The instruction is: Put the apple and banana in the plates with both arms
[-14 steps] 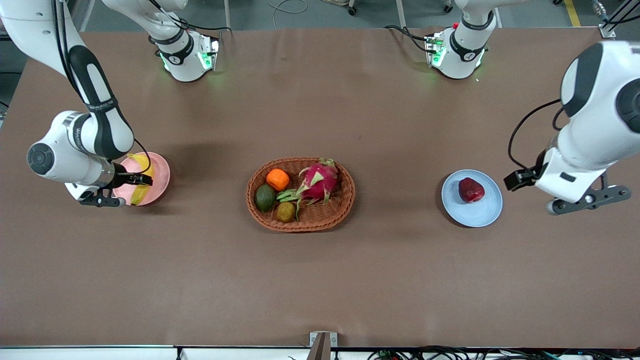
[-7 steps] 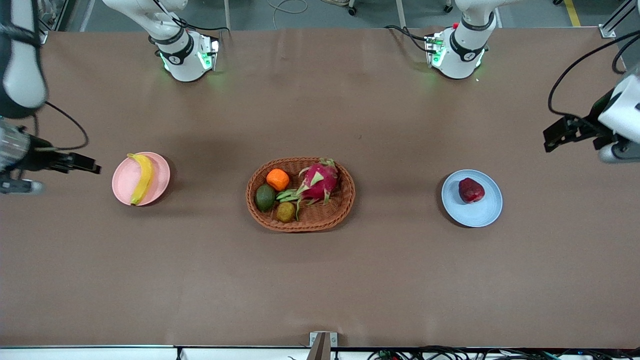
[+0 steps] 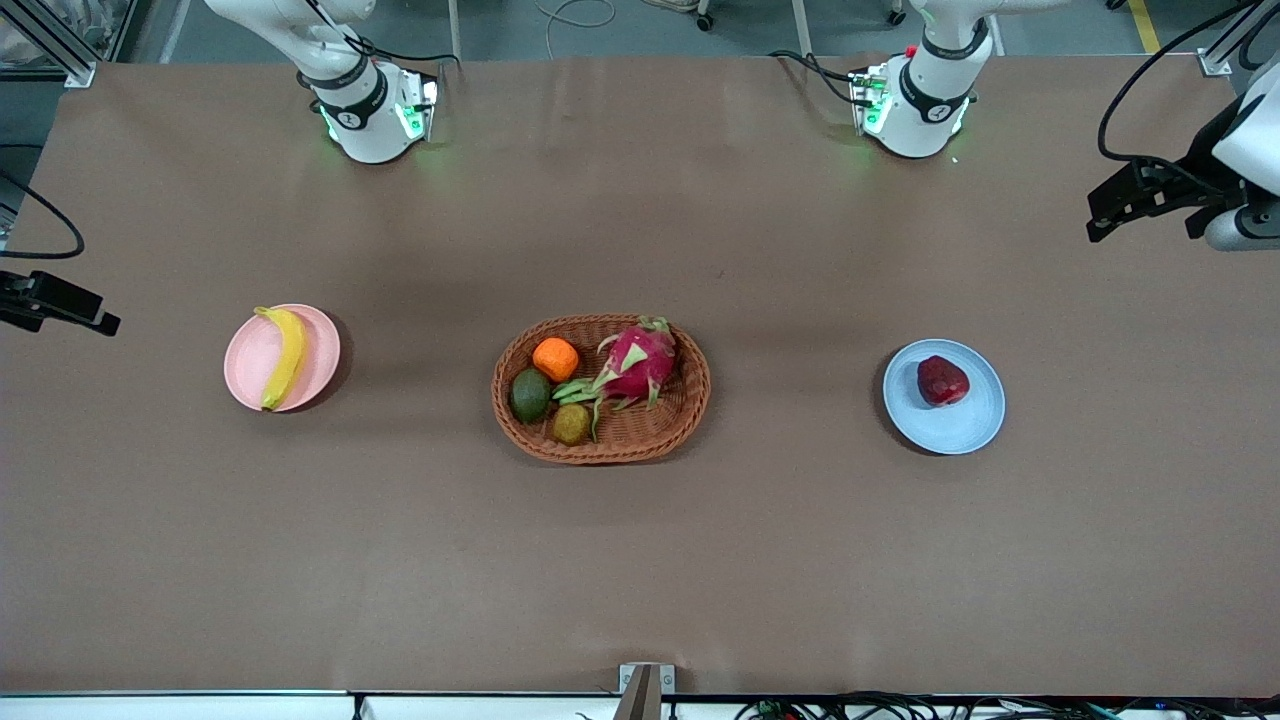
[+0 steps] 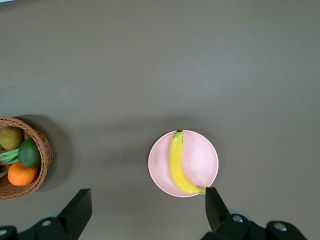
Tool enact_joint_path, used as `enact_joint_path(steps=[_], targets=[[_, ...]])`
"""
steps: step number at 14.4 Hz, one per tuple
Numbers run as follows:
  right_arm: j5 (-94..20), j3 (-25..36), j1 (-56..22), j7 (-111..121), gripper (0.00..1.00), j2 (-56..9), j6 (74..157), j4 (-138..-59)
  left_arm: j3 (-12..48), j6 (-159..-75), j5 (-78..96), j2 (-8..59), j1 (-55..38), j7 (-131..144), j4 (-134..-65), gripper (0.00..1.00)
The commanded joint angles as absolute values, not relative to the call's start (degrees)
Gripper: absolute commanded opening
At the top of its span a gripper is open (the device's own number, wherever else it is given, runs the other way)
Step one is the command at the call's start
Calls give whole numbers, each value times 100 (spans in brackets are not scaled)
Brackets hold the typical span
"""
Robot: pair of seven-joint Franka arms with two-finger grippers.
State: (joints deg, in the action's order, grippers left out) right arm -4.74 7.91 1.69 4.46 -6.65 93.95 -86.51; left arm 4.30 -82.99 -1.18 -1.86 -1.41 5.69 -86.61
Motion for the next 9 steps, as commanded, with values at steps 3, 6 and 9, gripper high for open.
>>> enact_joint_path(steps=[3, 6, 9], targets=[[114, 765, -44, 255, 100, -800, 9351, -8112, 316, -8306, 0, -615, -281, 501, -9140, 100], [18, 538, 52, -244, 100, -721, 9352, -8139, 710, -8288, -79, -606, -80, 510, -9123, 100], [9, -26, 606, -194, 100, -493, 9334, -8182, 1072, -8297, -88, -598, 272, 510, -9114, 100]])
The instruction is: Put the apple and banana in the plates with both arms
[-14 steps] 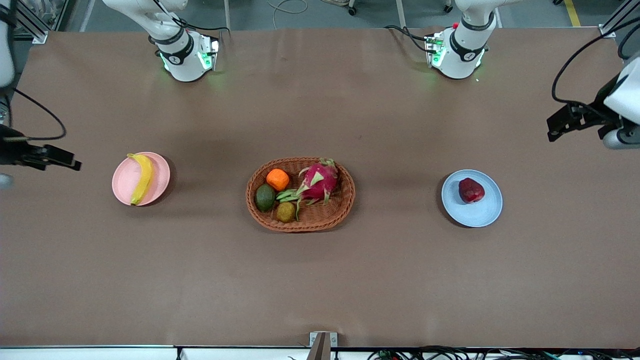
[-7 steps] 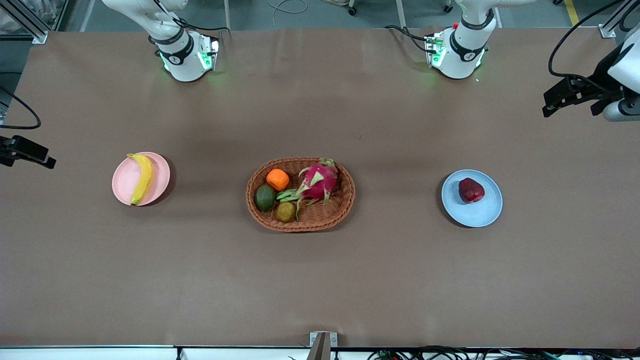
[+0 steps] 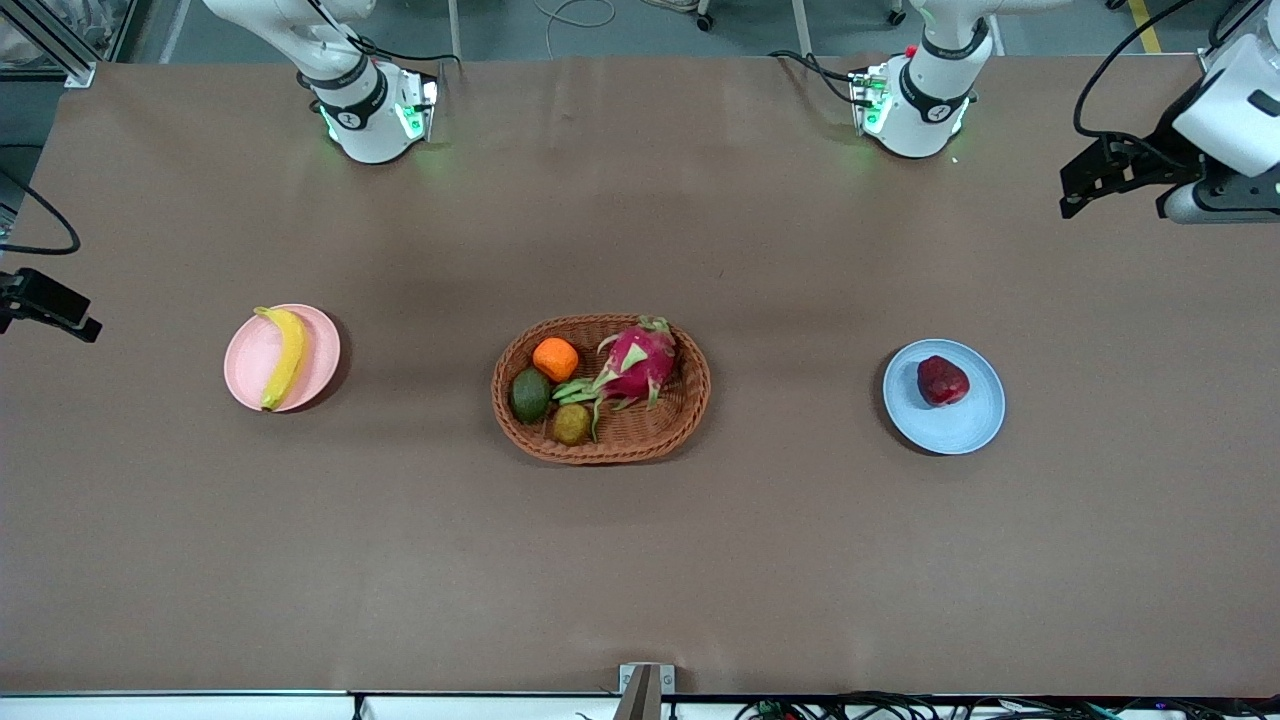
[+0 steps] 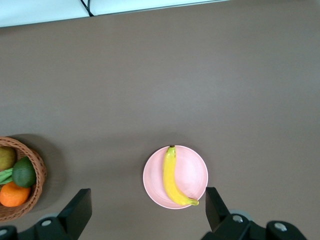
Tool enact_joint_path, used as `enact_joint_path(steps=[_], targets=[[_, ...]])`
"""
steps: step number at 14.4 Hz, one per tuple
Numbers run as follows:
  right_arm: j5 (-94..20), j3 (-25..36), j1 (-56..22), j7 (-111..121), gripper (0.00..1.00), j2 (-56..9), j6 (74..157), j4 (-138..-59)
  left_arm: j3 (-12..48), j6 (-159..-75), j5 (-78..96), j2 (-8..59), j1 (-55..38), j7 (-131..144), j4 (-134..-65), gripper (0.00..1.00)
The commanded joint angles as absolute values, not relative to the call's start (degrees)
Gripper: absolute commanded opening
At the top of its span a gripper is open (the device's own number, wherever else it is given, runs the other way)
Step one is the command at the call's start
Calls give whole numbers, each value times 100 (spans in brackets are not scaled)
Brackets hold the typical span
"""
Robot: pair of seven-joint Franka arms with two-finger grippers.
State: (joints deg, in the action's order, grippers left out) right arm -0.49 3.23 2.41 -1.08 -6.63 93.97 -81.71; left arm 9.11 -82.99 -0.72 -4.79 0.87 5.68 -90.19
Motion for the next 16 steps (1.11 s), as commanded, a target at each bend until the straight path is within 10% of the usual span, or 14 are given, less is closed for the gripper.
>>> enact_joint_path(steps=[1, 16], targets=[[9, -18, 598, -176, 100, -457, 9317, -8244, 1072, -8297, -79, -598, 272, 510, -9114, 100], [9, 615, 141, 202, 100, 501, 9747, -9624, 773, -8297, -211, -519, 17, 510, -8947, 100]])
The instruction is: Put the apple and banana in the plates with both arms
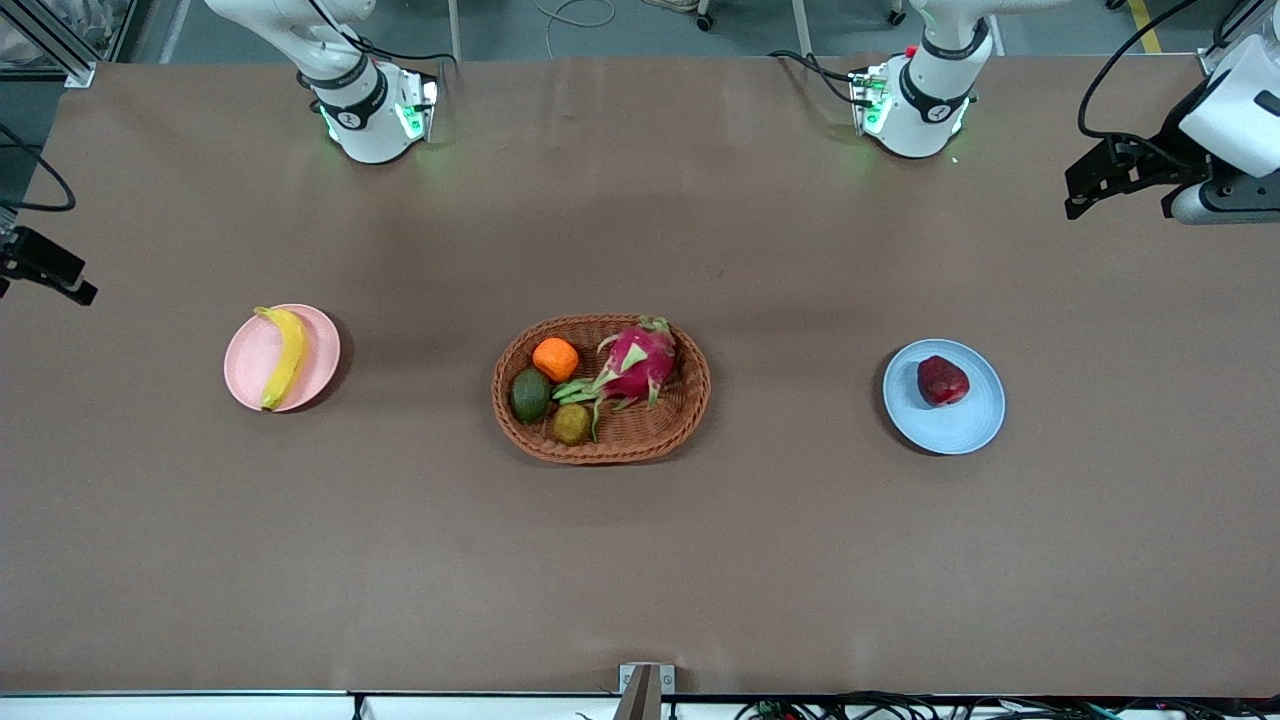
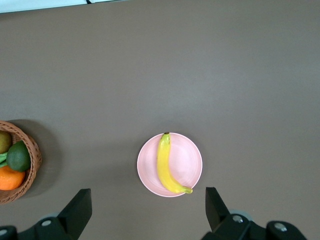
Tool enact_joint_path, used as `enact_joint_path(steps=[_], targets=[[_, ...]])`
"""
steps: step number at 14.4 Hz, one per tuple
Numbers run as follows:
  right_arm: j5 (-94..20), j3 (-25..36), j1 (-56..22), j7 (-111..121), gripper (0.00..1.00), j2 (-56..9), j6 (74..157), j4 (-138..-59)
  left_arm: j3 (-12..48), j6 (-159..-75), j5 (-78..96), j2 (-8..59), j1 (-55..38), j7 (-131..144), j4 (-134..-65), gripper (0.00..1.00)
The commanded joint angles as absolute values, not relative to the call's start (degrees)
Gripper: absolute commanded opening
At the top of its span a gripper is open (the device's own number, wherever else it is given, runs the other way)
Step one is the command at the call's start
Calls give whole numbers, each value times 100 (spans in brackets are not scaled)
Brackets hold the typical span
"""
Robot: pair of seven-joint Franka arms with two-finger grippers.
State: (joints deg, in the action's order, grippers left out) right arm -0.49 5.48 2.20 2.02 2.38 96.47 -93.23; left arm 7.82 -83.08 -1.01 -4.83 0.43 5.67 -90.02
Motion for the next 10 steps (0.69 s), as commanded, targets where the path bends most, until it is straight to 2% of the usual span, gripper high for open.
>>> enact_joint_path(steps=[1, 10], targets=[[9, 615, 141, 193, 100, 510, 9712, -9615, 773, -8297, -211, -484, 26, 501, -8939, 100], [62, 606, 141, 202, 100, 492, 9703, -9633, 773, -8297, -202, -483, 35, 501, -8938, 100]])
